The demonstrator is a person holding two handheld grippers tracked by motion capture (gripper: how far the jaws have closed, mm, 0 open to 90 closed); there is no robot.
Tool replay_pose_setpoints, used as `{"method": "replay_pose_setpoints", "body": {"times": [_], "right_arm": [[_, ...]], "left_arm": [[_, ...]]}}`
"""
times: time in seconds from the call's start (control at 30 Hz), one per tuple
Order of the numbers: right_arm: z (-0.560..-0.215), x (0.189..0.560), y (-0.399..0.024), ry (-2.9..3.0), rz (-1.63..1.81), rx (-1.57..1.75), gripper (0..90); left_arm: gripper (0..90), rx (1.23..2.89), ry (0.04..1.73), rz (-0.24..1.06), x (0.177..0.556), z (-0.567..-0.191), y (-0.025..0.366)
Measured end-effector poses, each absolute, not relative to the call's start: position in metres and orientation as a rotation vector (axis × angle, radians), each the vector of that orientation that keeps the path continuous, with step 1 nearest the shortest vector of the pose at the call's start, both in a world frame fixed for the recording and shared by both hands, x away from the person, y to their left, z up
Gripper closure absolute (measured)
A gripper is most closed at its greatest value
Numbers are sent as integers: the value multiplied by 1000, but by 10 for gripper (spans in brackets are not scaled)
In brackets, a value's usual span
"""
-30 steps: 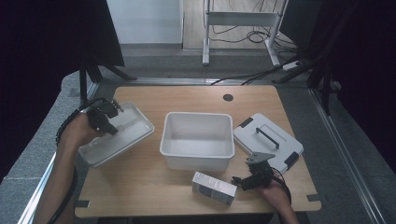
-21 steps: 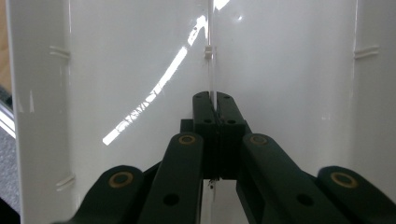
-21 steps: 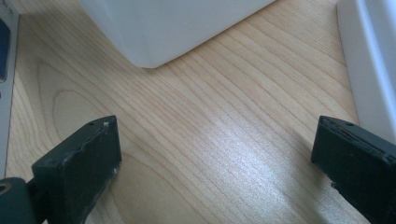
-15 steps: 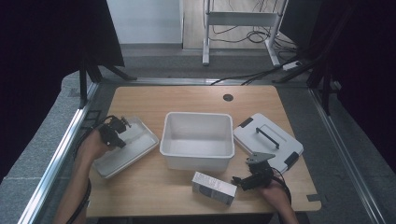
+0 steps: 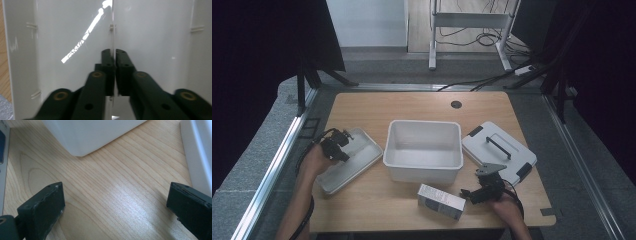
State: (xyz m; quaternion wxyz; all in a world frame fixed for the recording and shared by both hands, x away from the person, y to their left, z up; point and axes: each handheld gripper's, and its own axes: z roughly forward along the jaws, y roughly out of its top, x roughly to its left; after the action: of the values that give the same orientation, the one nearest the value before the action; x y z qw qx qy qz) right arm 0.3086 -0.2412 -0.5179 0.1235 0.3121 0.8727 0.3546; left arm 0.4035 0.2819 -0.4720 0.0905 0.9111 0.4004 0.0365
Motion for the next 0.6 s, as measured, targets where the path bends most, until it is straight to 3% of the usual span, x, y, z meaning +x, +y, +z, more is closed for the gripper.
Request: {"method": "replay_pose_setpoints", "body": {"times": [0.23, 0.33, 0.4, 0.6], "right_arm": [[-518, 309, -241, 2545, 1034, 910, 12], [-518, 309, -241, 2544, 1035, 910, 12], [-518, 309, -241, 2545, 1035, 912, 12], [-518, 309, -241, 2545, 1035, 910, 12]], "left_arm": [[519, 2608, 1180, 181, 395, -453, 278], [457, 2564, 1156, 183, 391, -448, 275], [337, 2529, 1122, 188, 384, -444, 268], [178, 2489, 1072, 229, 370, -438, 253]]}}
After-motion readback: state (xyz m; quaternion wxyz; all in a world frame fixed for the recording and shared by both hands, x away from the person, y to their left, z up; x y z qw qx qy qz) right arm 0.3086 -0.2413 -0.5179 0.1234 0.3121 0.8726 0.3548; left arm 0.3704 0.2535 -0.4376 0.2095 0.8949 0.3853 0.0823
